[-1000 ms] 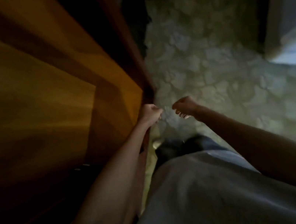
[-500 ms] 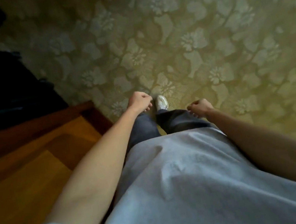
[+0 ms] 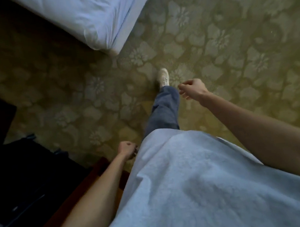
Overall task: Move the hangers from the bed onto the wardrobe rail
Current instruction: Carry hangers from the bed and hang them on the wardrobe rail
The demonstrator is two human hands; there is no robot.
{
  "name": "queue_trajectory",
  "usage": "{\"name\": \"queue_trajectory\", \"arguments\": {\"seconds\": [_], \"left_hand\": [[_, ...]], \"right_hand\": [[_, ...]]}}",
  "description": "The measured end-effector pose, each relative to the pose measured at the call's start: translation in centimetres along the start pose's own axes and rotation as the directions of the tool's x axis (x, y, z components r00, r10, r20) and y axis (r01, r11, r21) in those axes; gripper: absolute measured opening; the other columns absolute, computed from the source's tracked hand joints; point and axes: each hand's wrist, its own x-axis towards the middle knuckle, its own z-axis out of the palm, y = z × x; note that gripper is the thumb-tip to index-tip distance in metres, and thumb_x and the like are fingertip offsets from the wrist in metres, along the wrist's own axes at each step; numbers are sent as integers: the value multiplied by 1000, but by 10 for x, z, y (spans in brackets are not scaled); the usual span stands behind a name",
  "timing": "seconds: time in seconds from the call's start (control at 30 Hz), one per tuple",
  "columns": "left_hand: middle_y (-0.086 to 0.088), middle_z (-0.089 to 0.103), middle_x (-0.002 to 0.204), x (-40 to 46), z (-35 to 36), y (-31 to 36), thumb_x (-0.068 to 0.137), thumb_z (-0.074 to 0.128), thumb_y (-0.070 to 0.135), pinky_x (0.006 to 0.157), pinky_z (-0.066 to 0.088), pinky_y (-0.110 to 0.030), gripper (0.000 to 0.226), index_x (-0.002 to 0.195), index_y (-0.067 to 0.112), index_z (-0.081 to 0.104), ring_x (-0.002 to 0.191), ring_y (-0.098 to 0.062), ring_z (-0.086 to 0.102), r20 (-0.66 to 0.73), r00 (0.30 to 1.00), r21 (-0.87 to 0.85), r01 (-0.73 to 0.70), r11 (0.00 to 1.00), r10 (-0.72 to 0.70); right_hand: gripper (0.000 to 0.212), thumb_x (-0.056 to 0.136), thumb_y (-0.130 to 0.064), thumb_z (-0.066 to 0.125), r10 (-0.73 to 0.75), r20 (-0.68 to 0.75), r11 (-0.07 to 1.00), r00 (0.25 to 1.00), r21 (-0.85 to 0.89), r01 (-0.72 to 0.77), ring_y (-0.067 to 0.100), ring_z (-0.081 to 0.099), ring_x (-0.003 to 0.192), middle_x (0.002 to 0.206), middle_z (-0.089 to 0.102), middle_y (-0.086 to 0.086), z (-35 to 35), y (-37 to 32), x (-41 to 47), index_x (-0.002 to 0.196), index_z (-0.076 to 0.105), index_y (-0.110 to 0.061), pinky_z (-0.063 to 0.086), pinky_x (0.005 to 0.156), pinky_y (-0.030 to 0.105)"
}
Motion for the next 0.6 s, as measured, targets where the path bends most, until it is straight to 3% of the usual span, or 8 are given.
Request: {"name": "queue_trajectory", "arguments": {"seconds": [0.1,0.23,0.4,0.53,0.6], "left_hand": [[8,42,29,14,-27,68,96,53,-1,32,29,-14,46,52,9,46,24,-3,37,-1,1000,-38,30,999,-31],[-5,57,57,39,-52,202,96,58,6,39,38,-20,36,60,9,59,43,-12,48,-47,999,-105,-26,994,21],[-4,65,63,35,-57,419,96,61,11,39,42,-17,22,74,10,67,48,-12,53,42,963,-81,-263,961,267],[-2,71,68,28,-46,584,95,63,16,44,45,-19,17,81,14,71,51,-9,58,86,902,-63,-419,906,423],[-2,73,71,31,-39,654,95,63,18,47,47,-20,15,86,14,73,52,-8,60,101,881,-24,-463,886,463]], "right_hand": [[19,95,-21,61,46,3,999,999,-18,-46,13,61,62,77,69,1,-35,-50,43,104,72,-9,51,59,25],[21,96,-21,61,143,-42,987,989,-64,-145,15,59,63,76,68,3,-99,-78,76,105,74,-6,51,60,28],[23,85,-27,66,335,-182,941,925,9,-339,22,69,80,84,75,6,-198,-72,106,96,78,-10,58,86,39],[18,94,-18,63,416,-195,907,888,157,-390,20,60,64,75,68,6,-270,-98,141,103,73,-6,51,60,30],[19,96,-14,61,440,-166,894,883,177,-412,19,56,60,73,65,7,-306,-114,168,105,71,-1,48,55,29]]}}
